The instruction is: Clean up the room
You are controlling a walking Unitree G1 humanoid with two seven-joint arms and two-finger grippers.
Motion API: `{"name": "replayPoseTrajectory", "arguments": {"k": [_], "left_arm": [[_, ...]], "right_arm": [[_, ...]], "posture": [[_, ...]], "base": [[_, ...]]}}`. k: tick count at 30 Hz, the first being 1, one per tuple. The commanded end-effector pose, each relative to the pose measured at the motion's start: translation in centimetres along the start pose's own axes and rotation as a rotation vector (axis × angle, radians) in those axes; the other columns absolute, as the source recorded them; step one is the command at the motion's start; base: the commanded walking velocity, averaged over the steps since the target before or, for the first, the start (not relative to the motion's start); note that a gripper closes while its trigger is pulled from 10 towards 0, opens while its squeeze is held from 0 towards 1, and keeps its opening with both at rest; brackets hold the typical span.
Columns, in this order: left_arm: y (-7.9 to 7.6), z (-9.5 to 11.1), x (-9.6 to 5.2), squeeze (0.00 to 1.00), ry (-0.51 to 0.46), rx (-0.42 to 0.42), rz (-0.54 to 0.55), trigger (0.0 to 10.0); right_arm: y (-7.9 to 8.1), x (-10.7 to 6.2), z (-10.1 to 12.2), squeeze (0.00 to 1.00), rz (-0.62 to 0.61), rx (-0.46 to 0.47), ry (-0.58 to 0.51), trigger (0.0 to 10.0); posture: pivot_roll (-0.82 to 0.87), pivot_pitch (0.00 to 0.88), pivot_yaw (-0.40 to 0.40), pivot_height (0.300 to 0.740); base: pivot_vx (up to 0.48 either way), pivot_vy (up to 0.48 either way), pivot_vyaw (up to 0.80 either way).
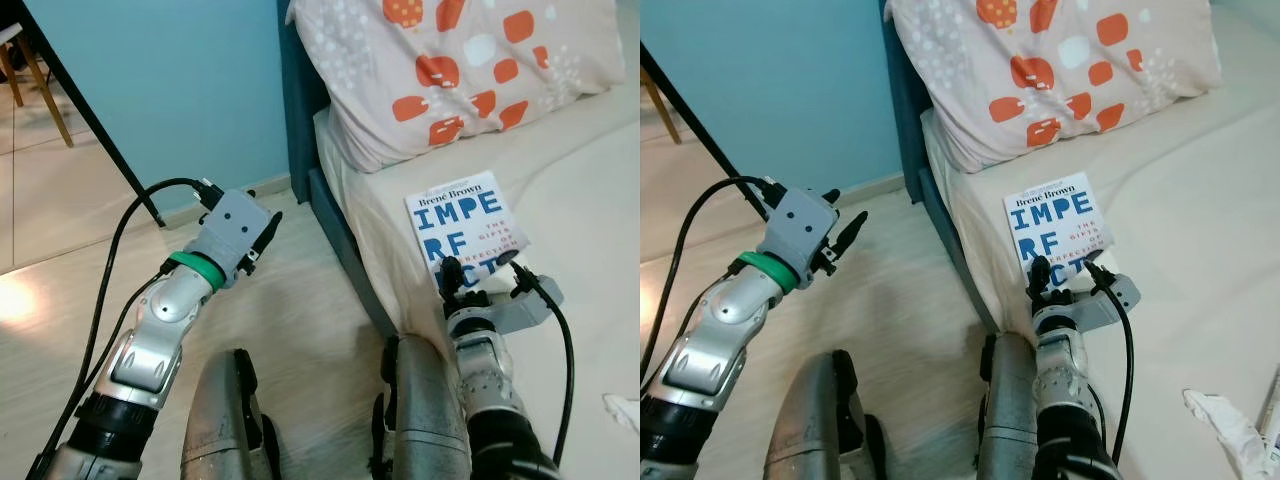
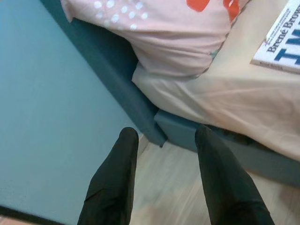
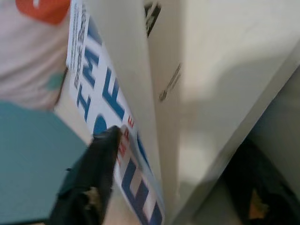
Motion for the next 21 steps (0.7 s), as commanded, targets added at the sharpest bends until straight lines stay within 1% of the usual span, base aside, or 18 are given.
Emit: {"name": "replayPoseTrajectory", "arguments": {"k": [1, 5, 7, 8, 10, 11, 12, 13, 17, 18, 19, 20, 21], "left_arm": [[0.0, -0.5, -0.6, 0.00, 0.031, 0.006, -0.002, 10.0], [0.0, -0.5, -0.7, 0.00, 0.035, 0.010, -0.004, 10.0], [0.0, -0.5, -0.7, 0.00, 0.035, 0.010, -0.004, 10.0], [0.0, -0.5, -0.8, 0.00, 0.039, 0.014, -0.008, 10.0], [0.0, -0.5, -0.8, 0.00, 0.039, 0.014, -0.008, 10.0], [0.0, -0.5, -0.8, 0.00, 0.041, 0.015, -0.010, 10.0], [0.0, -0.5, -0.8, 0.00, 0.041, 0.015, -0.010, 10.0], [0.0, -0.5, -0.8, 0.00, 0.042, 0.016, -0.012, 10.0], [-0.1, -0.5, -0.7, 0.00, 0.043, 0.017, -0.014, 10.0], [-0.1, -0.5, -0.8, 0.00, 0.045, 0.018, -0.016, 10.0], [-0.1, -0.5, -0.8, 0.00, 0.045, 0.018, -0.016, 10.0], [-0.1, -0.5, -0.8, 0.00, 0.047, 0.019, -0.018, 10.0], [-0.1, -0.5, -0.8, 0.00, 0.047, 0.019, -0.018, 10.0]], "right_arm": [[-1.8, 0.0, -0.1, 0.00, -0.092, 0.041, 0.016, 0.0], [-2.3, 0.4, 0.6, 0.00, -0.111, 0.038, 0.000, 0.0], [-2.3, 0.4, 0.6, 0.00, -0.111, 0.038, 0.000, 0.0], [-2.7, 0.8, 1.8, 0.00, -0.122, 0.016, -0.029, 0.0], [-2.7, 0.8, 1.8, 0.00, -0.122, 0.016, -0.029, 0.0], [-3.0, 1.1, 2.3, 0.00, -0.128, 0.012, -0.040, 0.0], [-3.0, 1.1, 2.3, 0.00, -0.128, 0.012, -0.040, 0.0], [-3.1, 1.3, 2.8, 0.00, -0.131, 0.007, -0.049, 0.0], [-3.2, 1.5, 3.2, 0.00, -0.134, 0.003, -0.054, 0.0], [-3.1, 1.7, 3.6, 0.00, -0.123, -0.026, -0.054, 0.0], [-3.1, 1.7, 3.6, 0.00, -0.123, -0.026, -0.054, 0.0], [-3.0, 2.0, 4.0, 0.00, -0.113, -0.059, -0.049, 0.0], [-3.0, 2.0, 4.0, 0.00, -0.113, -0.059, -0.049, 0.0]], "posture": [[0.16, 0.198, 0.102, 0.576], [0.16, 0.200, 0.104, 0.576], [0.16, 0.200, 0.104, 0.576], [0.16, 0.203, 0.107, 0.576], [0.16, 0.203, 0.107, 0.576], [0.16, 0.204, 0.110, 0.576], [0.16, 0.204, 0.110, 0.576], [0.16, 0.204, 0.110, 0.576], [0.16, 0.204, 0.110, 0.576], [0.17, 0.204, 0.114, 0.576], [0.17, 0.204, 0.114, 0.576], [0.17, 0.203, 0.115, 0.576], [0.17, 0.203, 0.115, 0.576]], "base": [[0.000, 0.000, 0.00], [0.000, 0.000, 0.00], [0.000, 0.000, 0.00], [0.000, 0.000, 0.00], [0.000, 0.000, 0.00], [0.000, 0.000, 0.00], [0.000, 0.000, 0.00], [0.000, 0.000, 0.00], [0.000, 0.000, 0.00], [0.000, 0.000, 0.00], [0.000, 0.000, 0.00], [0.000, 0.000, 0.00], [0.000, 0.000, 0.00]]}}
Point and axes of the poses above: a point about 5 cm out from each wrist's last joint towards the gripper, its own x axis pointing out of the wrist towards the gripper, its own z axis along the axis of the wrist's last joint, y = z × x, the point moved 1 cm from there along x, pointing out of the wrist towards the gripper, and after that the axes turned 13 degrees about -x, right-handed, at the moved point
